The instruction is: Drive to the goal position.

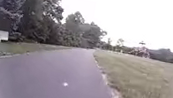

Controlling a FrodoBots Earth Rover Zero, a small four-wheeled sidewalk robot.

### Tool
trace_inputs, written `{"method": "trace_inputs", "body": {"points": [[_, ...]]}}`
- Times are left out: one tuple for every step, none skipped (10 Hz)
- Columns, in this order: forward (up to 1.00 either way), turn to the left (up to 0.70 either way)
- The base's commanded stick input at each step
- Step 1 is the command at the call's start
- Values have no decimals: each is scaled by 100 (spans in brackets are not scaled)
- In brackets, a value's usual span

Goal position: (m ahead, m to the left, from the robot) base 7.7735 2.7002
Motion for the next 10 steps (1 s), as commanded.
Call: {"method": "trace_inputs", "body": {"points": [[70,1],[70,1],[70,1],[70,1],[70,1],[70,1],[70,1],[70,1],[70,1],[70,1]]}}
